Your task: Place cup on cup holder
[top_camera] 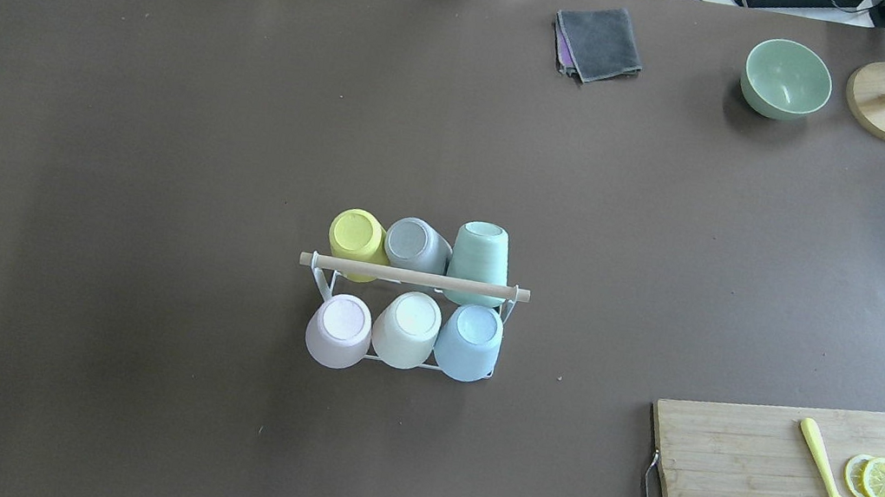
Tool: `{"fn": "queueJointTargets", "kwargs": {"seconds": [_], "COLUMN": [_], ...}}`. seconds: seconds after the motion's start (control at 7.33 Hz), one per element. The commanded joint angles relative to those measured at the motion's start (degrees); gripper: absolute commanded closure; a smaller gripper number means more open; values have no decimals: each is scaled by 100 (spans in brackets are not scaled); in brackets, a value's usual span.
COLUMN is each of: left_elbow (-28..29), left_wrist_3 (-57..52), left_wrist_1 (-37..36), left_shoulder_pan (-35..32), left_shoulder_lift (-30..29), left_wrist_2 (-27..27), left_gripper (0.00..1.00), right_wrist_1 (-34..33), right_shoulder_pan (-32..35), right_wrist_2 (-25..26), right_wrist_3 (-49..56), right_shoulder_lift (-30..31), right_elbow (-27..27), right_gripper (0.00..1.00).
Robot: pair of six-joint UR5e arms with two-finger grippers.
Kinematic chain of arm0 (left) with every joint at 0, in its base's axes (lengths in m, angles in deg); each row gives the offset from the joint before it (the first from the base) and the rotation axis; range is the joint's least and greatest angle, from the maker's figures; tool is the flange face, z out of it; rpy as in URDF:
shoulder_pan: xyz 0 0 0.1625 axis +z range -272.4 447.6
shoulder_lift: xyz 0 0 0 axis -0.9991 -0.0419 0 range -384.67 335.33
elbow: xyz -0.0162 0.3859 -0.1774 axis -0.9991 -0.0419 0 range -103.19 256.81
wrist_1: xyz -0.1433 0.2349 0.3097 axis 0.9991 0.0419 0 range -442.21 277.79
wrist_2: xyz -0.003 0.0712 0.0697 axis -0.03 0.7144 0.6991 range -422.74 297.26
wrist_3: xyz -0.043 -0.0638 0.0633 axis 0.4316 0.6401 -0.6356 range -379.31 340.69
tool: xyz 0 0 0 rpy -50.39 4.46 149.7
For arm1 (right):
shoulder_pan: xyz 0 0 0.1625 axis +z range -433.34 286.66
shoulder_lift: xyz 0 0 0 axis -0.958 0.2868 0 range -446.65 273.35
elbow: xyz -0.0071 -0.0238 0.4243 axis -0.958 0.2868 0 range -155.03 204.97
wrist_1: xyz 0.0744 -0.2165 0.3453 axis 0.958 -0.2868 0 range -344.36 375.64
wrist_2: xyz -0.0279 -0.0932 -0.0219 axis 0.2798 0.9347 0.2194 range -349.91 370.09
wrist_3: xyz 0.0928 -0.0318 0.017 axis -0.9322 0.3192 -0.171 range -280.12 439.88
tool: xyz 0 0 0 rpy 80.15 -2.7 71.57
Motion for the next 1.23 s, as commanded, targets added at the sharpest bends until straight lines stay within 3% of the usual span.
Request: {"fn": "queueJointTargets", "kwargs": {"seconds": [0.0,0.27,1.09], "left_elbow": [-653,-1017,-1053], "left_wrist_3": [-7,-7,11], "left_wrist_1": [5,-11,-267], "left_shoulder_pan": [-94,-147,-235], "left_shoulder_lift": [745,1154,1260], "left_wrist_2": [-403,-413,-712], "left_gripper": [1,1,1], "right_wrist_1": [4,4,4], "right_shoulder_pan": [127,145,145], "right_wrist_2": [-62,-45,-54], "right_wrist_3": [30,21,12], "right_shoulder_lift": [70,70,123], "right_elbow": [-14,-23,-41], "right_gripper": [0,0,0]}}
